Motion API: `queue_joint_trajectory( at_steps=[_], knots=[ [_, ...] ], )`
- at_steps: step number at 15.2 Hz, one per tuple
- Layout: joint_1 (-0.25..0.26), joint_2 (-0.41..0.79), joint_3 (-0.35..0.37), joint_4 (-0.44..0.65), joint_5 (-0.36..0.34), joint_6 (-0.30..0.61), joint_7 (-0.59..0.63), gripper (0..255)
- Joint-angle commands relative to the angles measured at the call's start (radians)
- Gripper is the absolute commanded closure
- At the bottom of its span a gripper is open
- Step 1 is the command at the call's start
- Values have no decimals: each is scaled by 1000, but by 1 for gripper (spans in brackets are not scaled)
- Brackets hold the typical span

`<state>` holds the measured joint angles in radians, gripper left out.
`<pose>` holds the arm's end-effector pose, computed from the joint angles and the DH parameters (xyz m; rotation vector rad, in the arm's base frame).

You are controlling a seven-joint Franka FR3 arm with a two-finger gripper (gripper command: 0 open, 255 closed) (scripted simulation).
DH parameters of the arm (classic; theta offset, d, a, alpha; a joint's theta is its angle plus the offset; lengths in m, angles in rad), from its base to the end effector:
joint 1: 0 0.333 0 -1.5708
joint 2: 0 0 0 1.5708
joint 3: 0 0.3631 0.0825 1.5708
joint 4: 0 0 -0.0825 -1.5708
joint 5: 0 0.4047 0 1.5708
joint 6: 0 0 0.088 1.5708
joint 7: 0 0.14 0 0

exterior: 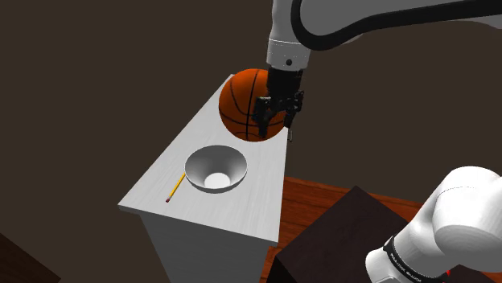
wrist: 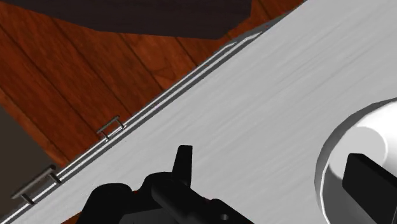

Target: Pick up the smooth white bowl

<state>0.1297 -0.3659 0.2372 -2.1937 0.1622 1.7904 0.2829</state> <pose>0.4050 0.1866 0.5303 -3.0840 -0.0430 0.1012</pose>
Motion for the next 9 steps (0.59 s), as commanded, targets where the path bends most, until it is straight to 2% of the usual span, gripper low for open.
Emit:
queue_joint_trajectory(
  at_steps=[1, 6, 9],
  knots=[
    [8, 61, 28, 42, 8, 22, 46, 0],
    [26, 219, 85, 169, 3, 58, 150, 0],
    [27, 225, 86, 135, 4, 98, 147, 0]
  ],
)
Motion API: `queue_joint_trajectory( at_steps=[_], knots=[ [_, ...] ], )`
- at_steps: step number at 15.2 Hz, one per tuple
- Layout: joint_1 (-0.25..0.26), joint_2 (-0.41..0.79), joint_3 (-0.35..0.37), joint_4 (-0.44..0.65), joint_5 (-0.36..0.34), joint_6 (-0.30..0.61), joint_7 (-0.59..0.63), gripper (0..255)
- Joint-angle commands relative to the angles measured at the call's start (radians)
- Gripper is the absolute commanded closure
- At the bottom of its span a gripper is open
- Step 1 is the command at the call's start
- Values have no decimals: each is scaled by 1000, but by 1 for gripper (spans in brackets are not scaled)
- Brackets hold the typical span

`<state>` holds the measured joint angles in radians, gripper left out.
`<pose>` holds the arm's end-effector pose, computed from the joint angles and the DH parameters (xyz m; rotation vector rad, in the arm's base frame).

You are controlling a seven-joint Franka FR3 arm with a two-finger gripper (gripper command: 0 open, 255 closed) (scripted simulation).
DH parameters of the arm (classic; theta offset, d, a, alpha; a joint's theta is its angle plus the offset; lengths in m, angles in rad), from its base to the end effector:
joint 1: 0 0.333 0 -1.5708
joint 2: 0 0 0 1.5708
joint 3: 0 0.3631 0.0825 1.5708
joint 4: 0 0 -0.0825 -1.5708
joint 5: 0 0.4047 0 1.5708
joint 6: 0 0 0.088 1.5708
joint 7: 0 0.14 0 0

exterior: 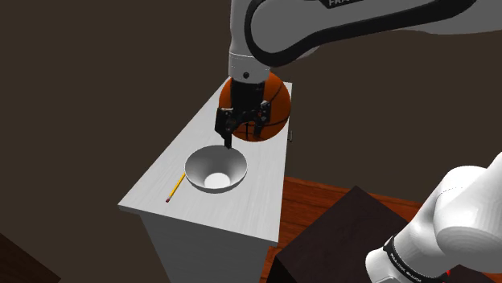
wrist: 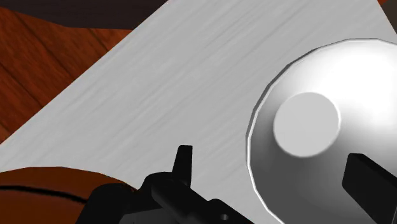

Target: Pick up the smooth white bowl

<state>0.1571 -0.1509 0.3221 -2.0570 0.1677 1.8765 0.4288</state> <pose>0.4521 0.2622 0.5030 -3.0546 0.0112 0.1237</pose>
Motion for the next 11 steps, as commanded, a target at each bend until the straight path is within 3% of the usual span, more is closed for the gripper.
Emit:
queue_joint_trajectory(
  at_steps=[1, 6, 7, 11],
  knots=[
    [0, 13, 2, -12, -2, 25, 1, 0],
    [2, 24, 5, -50, -2, 73, -2, 0],
    [2, 24, 5, -49, -2, 72, -2, 255],
    [2, 25, 5, -48, -2, 73, -2, 255]
  ],
)
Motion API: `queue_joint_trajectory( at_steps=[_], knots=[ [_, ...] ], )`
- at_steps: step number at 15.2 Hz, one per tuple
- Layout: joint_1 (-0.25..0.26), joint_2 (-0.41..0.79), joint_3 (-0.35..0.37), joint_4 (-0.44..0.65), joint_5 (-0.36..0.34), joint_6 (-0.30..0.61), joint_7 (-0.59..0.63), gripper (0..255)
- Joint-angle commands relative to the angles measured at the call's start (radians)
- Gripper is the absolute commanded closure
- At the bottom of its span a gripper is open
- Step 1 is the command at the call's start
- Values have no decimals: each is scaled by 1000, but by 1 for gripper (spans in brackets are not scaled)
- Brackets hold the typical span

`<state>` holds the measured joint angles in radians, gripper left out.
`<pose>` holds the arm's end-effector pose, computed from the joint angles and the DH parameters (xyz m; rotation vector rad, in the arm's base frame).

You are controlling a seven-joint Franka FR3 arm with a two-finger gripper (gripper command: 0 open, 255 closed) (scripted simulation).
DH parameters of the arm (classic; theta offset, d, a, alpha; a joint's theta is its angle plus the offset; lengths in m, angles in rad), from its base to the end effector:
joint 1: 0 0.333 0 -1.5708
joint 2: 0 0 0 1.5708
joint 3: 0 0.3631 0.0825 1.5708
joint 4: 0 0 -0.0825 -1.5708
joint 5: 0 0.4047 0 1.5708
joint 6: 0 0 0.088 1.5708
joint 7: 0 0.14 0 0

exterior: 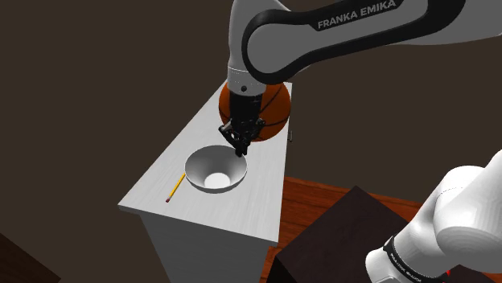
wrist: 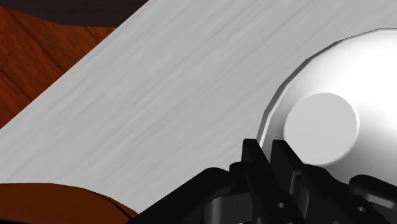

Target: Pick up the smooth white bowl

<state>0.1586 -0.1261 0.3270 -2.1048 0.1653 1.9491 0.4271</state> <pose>0.4554 0.2635 0.4732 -3.0537 0.0130 0.1231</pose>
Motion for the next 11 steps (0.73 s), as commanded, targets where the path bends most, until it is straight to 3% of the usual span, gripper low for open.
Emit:
queue_joint_trajectory(
  at_steps=[1, 5, 11],
  knots=[
    [0, 0, 0, 0, 0, 0, 0, 255],
    [0, -1, 0, -2, 1, 0, -1, 255],
    [-2, -18, -5, 62, 1, -80, 5, 255]
  ],
)
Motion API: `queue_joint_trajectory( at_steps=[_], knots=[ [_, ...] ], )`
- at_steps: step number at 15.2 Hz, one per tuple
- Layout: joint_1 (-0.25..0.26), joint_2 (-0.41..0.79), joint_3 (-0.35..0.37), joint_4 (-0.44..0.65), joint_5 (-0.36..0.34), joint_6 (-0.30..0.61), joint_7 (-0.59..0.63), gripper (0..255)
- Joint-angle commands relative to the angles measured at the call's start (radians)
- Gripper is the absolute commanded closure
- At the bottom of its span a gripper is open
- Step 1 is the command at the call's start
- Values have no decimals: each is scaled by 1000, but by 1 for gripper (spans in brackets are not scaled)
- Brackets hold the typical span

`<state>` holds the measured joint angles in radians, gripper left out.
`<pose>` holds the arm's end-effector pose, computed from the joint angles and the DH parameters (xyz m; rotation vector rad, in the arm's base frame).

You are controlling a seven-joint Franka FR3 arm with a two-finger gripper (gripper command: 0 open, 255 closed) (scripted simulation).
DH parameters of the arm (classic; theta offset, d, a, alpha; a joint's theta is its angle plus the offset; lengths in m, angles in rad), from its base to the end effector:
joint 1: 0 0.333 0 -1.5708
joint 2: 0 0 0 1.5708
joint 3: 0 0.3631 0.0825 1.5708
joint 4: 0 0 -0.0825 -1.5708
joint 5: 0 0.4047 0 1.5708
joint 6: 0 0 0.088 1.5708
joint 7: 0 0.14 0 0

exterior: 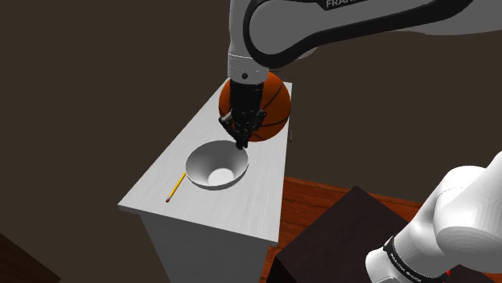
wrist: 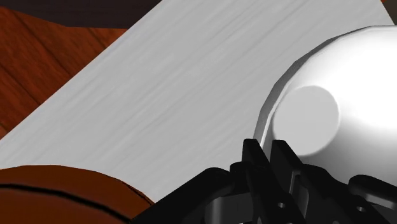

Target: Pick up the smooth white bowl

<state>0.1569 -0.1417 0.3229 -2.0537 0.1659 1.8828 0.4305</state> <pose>0.4549 0.2632 0.5006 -3.0537 0.0128 0.1234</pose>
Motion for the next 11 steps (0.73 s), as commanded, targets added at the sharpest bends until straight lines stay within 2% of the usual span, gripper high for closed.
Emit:
queue_joint_trajectory(
  at_steps=[1, 9, 11],
  knots=[
    [-1, -4, -1, 22, 0, -27, 2, 255],
    [-3, -12, -6, 122, -3, -133, 12, 255],
    [-3, -12, -6, 124, -3, -135, 12, 255]
  ],
)
